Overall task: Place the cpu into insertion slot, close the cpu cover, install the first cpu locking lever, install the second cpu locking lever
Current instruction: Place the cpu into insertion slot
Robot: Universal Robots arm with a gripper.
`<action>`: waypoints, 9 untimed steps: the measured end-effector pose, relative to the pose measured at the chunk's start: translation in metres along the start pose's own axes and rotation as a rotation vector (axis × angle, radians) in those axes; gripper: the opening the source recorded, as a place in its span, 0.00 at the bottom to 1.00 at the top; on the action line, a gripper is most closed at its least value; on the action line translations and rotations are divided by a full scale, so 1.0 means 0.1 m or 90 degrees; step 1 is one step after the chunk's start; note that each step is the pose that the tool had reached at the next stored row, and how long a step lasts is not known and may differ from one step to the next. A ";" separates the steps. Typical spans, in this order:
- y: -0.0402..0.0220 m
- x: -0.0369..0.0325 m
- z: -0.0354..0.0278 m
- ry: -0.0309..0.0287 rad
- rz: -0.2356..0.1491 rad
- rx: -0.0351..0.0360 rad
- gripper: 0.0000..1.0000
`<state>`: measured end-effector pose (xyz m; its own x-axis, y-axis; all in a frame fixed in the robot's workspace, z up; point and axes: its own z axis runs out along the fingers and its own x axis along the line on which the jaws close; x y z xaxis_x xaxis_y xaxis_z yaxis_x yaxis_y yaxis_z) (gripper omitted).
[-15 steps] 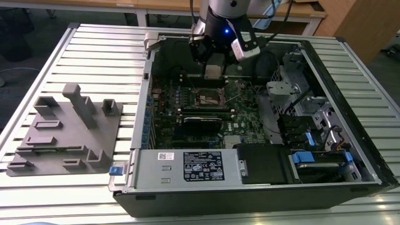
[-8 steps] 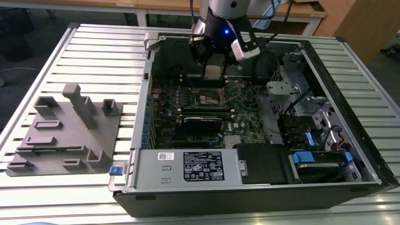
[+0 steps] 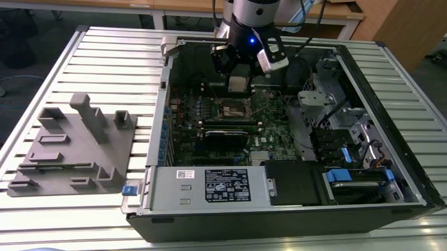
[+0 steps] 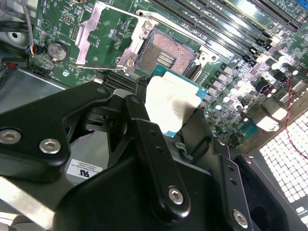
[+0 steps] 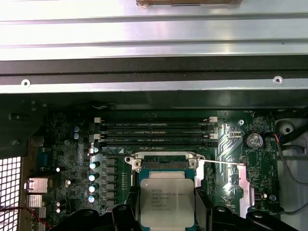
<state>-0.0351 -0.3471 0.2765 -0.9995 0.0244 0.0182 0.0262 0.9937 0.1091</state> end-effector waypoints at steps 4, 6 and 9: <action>0.000 0.000 0.001 0.0000 0.000 0.0000 0.54; 0.000 0.000 0.001 0.0000 0.000 0.0000 0.54; -0.001 0.000 0.015 -0.0001 0.000 -0.0002 0.54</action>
<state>-0.0351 -0.3471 0.2749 -0.9995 0.0244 0.0180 0.0262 0.9936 0.1095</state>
